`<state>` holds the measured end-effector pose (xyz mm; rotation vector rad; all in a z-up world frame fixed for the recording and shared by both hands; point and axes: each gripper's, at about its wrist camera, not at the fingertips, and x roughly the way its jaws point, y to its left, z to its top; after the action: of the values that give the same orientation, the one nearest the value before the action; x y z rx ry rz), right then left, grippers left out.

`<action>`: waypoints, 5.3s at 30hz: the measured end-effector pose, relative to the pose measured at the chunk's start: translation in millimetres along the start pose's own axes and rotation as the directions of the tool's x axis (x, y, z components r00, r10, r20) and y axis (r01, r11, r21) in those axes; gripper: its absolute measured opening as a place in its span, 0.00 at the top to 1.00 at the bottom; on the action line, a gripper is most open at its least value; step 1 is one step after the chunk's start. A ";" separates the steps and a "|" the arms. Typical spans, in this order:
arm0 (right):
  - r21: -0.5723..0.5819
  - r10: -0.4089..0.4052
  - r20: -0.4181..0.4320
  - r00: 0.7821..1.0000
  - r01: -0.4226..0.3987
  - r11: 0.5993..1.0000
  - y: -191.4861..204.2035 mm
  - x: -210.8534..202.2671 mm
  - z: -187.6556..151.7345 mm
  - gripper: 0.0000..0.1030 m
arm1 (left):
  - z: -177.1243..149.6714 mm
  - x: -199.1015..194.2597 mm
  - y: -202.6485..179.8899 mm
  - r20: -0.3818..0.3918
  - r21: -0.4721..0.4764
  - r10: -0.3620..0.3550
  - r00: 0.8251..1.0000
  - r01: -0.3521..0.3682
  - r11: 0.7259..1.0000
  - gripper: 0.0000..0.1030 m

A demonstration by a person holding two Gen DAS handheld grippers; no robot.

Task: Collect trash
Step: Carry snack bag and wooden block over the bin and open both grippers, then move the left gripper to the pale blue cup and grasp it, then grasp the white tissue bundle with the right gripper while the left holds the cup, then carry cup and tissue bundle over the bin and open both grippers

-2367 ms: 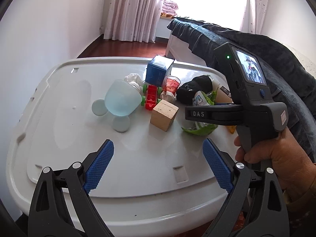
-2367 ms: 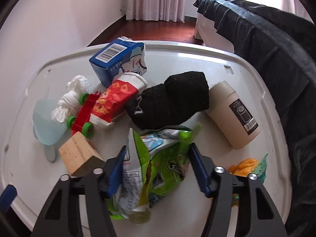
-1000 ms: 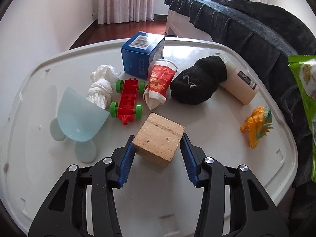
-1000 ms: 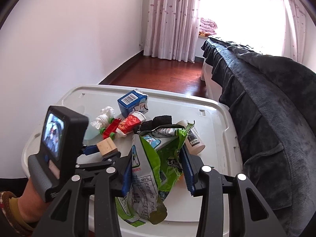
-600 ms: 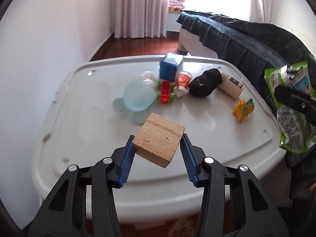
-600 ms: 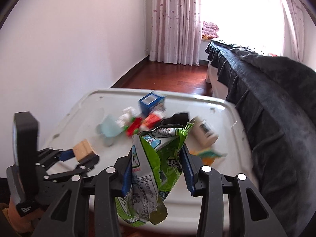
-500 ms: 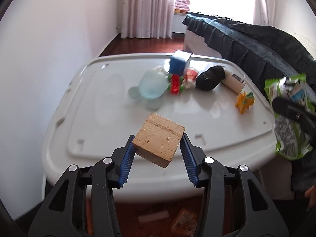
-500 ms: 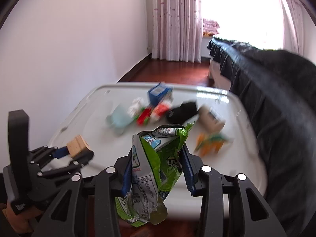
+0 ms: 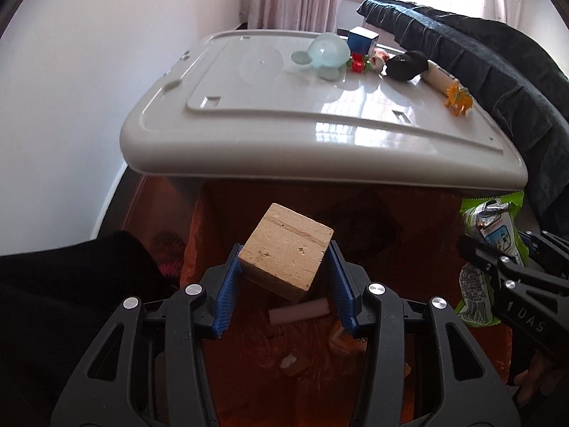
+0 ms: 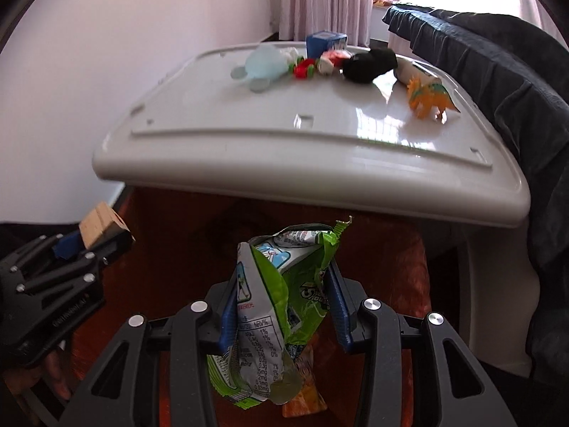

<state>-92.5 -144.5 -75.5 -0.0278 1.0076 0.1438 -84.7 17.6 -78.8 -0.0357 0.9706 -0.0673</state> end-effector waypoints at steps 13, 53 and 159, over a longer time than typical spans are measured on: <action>0.002 -0.052 -0.032 0.998 0.052 0.999 -2.5 5.8 -16.8 0.43 | -5.4 -4.8 -0.8 0.023 -0.021 -0.002 1.000 0.002 1.000 0.51; 0.145 -0.070 0.221 0.973 0.038 0.989 -77.5 -37.9 85.8 0.14 | 244.6 145.3 -59.6 0.023 0.389 -0.194 0.981 0.170 0.905 0.12; 0.049 0.015 -0.088 0.996 -0.011 0.999 -12.2 -20.7 -26.0 0.69 | -10.4 -39.2 -12.2 0.050 0.087 -0.147 0.988 0.142 0.986 0.42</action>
<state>-123.6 -161.1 -72.5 0.0168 1.0994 0.1309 -115.9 8.3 -51.7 -0.0312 0.9073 -0.2391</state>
